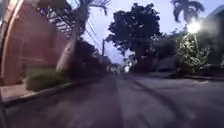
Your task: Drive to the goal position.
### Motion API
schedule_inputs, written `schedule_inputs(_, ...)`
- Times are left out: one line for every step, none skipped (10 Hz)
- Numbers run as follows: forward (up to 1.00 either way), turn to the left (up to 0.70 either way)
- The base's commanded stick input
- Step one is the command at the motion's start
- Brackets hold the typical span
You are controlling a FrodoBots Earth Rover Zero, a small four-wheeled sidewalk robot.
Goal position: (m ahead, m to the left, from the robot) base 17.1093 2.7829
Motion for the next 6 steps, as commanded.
schedule_inputs(0.7,0.0)
schedule_inputs(0.7,0.0)
schedule_inputs(0.7,0.0)
schedule_inputs(0.7,0.0)
schedule_inputs(0.7,0.0)
schedule_inputs(0.7,0.0)
